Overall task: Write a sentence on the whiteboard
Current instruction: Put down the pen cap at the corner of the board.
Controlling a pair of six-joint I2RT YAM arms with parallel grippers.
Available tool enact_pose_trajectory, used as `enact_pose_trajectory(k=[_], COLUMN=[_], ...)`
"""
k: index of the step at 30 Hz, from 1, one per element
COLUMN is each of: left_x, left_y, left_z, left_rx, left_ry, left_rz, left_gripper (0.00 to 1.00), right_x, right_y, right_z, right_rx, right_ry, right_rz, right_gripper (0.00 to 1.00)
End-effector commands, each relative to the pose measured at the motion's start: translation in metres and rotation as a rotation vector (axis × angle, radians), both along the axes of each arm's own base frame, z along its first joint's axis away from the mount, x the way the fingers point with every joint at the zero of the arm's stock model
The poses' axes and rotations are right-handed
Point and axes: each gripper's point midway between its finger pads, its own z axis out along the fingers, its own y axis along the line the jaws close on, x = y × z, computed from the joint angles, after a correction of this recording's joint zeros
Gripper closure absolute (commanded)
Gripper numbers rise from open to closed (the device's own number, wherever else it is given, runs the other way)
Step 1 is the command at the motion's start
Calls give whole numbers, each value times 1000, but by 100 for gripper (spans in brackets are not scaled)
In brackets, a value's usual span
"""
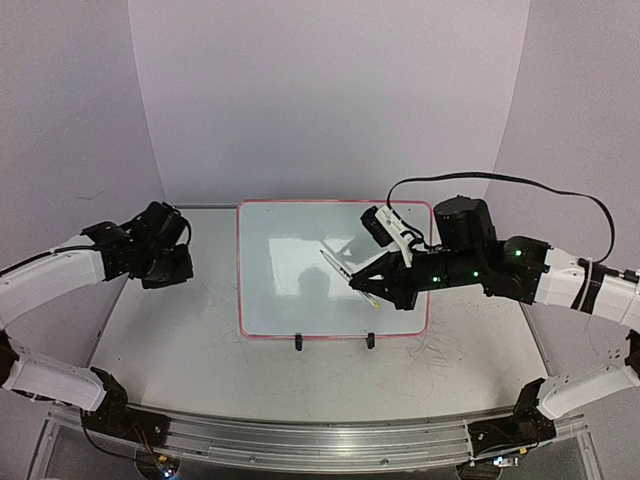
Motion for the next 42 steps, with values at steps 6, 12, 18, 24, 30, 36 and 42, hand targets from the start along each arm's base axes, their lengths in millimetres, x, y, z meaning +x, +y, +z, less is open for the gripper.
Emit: enact_pose_trajectory(k=[6, 12, 18, 24, 30, 36, 42], left_x=[31, 39, 37, 33, 32, 34, 24], left_y=[-5, -4, -4, -2, -2, -4, -9], left_z=[-87, -119, -144, -154, -139, -89, -11], left_rx=[107, 150, 164, 178, 169, 128, -5], left_ry=[19, 26, 59, 85, 63, 0, -98], left_rz=[41, 55, 47, 43, 35, 30, -4], left_gripper=[100, 100, 99, 93, 68, 50, 38], right_x=[1, -4, -4, -2, -2, -1, 2], right_y=[-3, -7, -8, -3, 0, 2, 5], right_z=[15, 19, 21, 18, 15, 10, 4], right_rx=[73, 95, 102, 95, 91, 83, 67], right_ry=[-1, 4, 2, 11, 17, 23, 34], right_rz=[-35, -39, -42, -31, -24, -19, -24], right_gripper=[100, 100, 100, 100, 100, 100, 100])
